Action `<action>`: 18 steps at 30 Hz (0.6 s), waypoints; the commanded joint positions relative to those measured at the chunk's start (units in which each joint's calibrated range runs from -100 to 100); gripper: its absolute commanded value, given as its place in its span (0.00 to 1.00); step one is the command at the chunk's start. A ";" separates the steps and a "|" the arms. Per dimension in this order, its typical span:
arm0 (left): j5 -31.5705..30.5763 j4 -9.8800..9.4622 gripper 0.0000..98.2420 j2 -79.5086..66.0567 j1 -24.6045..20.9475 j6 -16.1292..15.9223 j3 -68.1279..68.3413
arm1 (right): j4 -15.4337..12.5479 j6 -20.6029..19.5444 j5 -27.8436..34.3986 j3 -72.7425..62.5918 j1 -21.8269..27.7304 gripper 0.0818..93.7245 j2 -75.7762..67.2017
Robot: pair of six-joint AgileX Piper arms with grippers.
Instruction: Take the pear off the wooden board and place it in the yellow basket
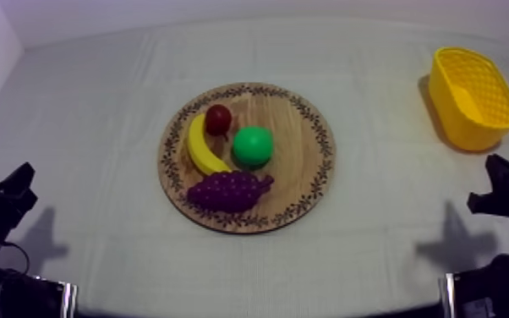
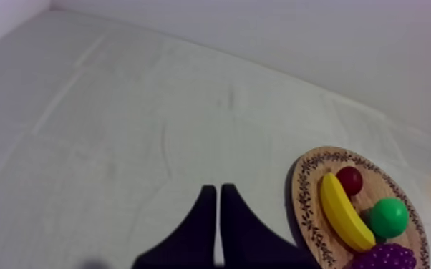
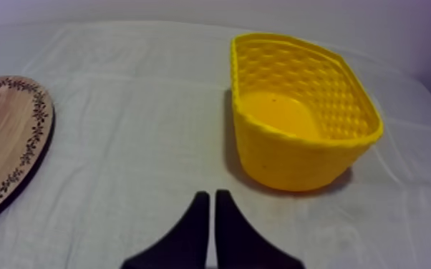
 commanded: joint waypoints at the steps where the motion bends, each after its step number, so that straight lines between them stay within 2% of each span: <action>1: 0.01 -0.02 0.00 0.00 0.01 -0.02 0.02 | 0.00 0.03 0.03 0.01 -0.01 0.00 -0.02; 15: 0.01 -0.02 0.00 0.00 0.01 -0.04 0.02 | 0.00 0.01 0.03 0.01 -0.01 0.00 -0.02; 18: 0.01 -0.02 0.00 0.00 0.01 -0.02 0.02 | 0.00 0.10 0.03 0.01 -0.01 0.04 -0.02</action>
